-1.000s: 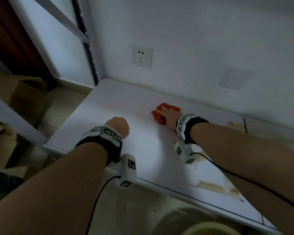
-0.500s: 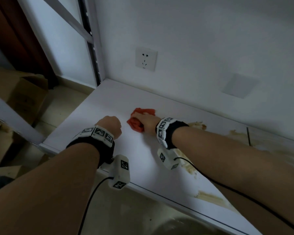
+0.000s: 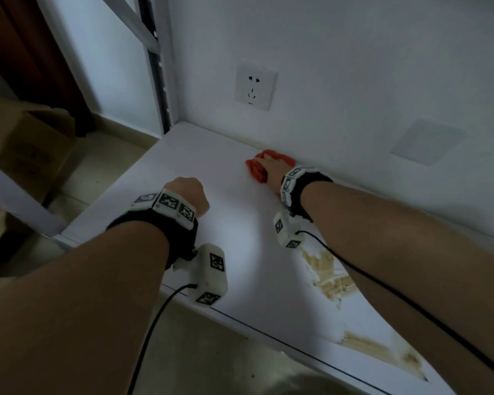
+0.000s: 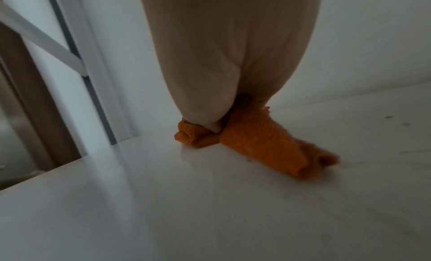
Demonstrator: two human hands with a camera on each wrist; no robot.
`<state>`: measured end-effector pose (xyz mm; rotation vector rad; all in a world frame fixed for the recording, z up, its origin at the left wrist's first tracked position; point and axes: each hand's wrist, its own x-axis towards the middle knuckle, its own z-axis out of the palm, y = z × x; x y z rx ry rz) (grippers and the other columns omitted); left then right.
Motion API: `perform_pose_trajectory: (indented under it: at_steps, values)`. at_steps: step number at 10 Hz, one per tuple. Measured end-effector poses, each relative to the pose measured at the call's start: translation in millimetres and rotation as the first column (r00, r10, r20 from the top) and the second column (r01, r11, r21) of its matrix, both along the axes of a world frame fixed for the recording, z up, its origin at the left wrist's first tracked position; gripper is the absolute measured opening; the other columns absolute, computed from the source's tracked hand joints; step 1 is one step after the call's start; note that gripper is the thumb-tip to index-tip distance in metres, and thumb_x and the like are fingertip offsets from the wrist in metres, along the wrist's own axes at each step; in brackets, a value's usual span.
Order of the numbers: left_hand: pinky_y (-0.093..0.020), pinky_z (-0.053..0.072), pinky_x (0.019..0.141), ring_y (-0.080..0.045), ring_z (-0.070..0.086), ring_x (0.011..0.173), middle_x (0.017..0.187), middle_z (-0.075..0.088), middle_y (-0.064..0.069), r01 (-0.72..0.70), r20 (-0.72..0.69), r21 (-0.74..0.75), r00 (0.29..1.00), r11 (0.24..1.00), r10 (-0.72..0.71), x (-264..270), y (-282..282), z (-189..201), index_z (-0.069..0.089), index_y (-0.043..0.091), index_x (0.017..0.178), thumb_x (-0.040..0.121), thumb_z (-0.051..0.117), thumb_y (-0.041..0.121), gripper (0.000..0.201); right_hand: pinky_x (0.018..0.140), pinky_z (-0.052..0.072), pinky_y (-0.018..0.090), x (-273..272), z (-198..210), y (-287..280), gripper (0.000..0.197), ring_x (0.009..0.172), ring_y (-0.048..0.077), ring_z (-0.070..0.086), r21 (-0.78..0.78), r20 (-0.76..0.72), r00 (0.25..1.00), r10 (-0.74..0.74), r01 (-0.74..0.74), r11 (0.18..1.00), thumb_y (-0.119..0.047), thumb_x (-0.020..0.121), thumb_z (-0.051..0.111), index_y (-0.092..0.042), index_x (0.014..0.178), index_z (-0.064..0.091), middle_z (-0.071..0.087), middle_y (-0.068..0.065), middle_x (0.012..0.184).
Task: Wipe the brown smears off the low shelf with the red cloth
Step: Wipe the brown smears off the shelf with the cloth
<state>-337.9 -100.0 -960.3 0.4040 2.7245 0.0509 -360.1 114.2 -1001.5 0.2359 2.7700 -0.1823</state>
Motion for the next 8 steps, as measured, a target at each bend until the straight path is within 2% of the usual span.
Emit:
perform_pose_trajectory:
  at_steps: [1, 2, 3, 4, 5, 6, 7, 8]
  values:
    - [-0.028, 0.049, 0.082, -0.028, 0.064, 0.103, 0.110, 0.067, -0.013, 0.011, -0.010, -0.008, 1.000, 1.000, -0.011, 3, 2, 2, 0.059, 0.008, 0.077, 0.091, 0.050, 0.012, 0.017, 0.119, 0.015, 0.038, 16, 8, 21, 0.050, 0.142, 0.025, 0.025, 0.048, -0.053, 0.998, -0.018, 0.020, 0.999, -0.037, 0.101, 0.030, -0.015, 0.145, 0.031, 0.028, 0.009, 0.153]
    - [-0.027, 0.047, 0.079, -0.027, 0.064, 0.102, 0.113, 0.066, -0.012, 0.001, -0.001, -0.018, 1.000, 1.000, -0.001, 6, 5, 2, 0.061, 0.009, 0.078, 0.091, 0.050, 0.012, 0.018, 0.120, 0.014, 0.034, 45, 17, 44, 0.064, 0.144, 0.023, 0.022, 0.105, -0.023, 1.000, 0.014, -0.012, 0.994, -0.034, 0.096, 0.048, -0.013, 0.150, 0.021, 0.024, 0.009, 0.154]
    - [-0.026, 0.045, 0.075, -0.025, 0.062, 0.095, 0.114, 0.066, -0.012, -0.005, 0.029, -0.021, 1.000, 1.000, 0.005, 7, 4, -2, 0.047, 0.010, 0.062, 0.092, 0.050, 0.010, 0.031, 0.121, 0.006, 0.031, 78, 12, 73, 0.110, 0.147, 0.022, 0.005, 0.291, 0.126, 0.991, 0.040, -0.076, 0.954, -0.038, 0.077, 0.074, -0.020, 0.152, -0.004, 0.002, 0.004, 0.159]
    - [-0.029, 0.044, 0.079, -0.023, 0.059, 0.097, 0.121, 0.063, -0.012, 0.008, 0.115, -0.008, 0.993, 1.000, -0.007, 5, 1, -4, 0.059, 0.006, 0.072, 0.094, 0.047, 0.009, 0.025, 0.121, -0.001, 0.029, 94, 10, 90, 0.116, 0.148, 0.021, -0.004, 0.342, 0.236, 0.969, -0.068, -0.017, 0.940, -0.048, 0.076, 0.072, -0.019, 0.150, -0.013, -0.011, 0.002, 0.159]
    - [-0.030, 0.042, 0.099, -0.026, 0.052, 0.124, 0.135, 0.054, -0.011, -0.028, 0.176, 0.041, 0.984, 0.999, 0.020, 3, -5, -5, 0.059, 0.006, 0.125, 0.098, 0.041, 0.014, 0.034, 0.120, 0.000, 0.032, 99, 17, 91, 0.107, 0.148, 0.026, -0.001, 0.404, 0.277, 0.957, -0.088, -0.033, 0.914, -0.051, 0.083, 0.062, -0.010, 0.150, -0.011, -0.006, 0.007, 0.159]
    - [-0.030, 0.040, 0.102, -0.025, 0.049, 0.127, 0.138, 0.052, -0.010, -0.037, 0.190, 0.084, 0.982, 0.996, 0.020, 2, -10, -8, 0.055, 0.008, 0.132, 0.099, 0.039, 0.013, 0.037, 0.119, 0.015, 0.033, 88, 28, 68, 0.058, 0.144, 0.027, 0.022, 0.253, 0.139, 0.976, -0.169, 0.130, 0.959, -0.025, 0.100, 0.040, -0.004, 0.149, 0.018, 0.020, 0.013, 0.156]
    - [-0.032, 0.041, 0.102, -0.026, 0.050, 0.126, 0.136, 0.053, -0.009, -0.028, 0.183, 0.104, 0.983, 0.994, 0.009, 0, -14, -10, 0.056, 0.009, 0.131, 0.098, 0.039, 0.013, 0.037, 0.117, 0.017, 0.030, 66, 28, 43, 0.046, 0.141, 0.025, 0.028, 0.202, 0.084, 0.991, -0.102, 0.083, 0.976, -0.025, 0.104, 0.029, -0.007, 0.146, 0.029, 0.029, 0.010, 0.153]
    - [-0.033, 0.042, 0.103, -0.027, 0.052, 0.125, 0.135, 0.054, -0.010, -0.041, 0.168, 0.147, 0.986, 0.988, 0.015, -3, -16, -13, 0.058, 0.008, 0.129, 0.097, 0.040, 0.011, 0.037, 0.118, 0.018, 0.032, 40, 23, 15, 0.047, 0.141, 0.024, 0.027, 0.102, 0.039, 0.999, -0.021, 0.017, 0.995, -0.031, 0.103, 0.026, -0.010, 0.146, 0.031, 0.028, 0.009, 0.153]
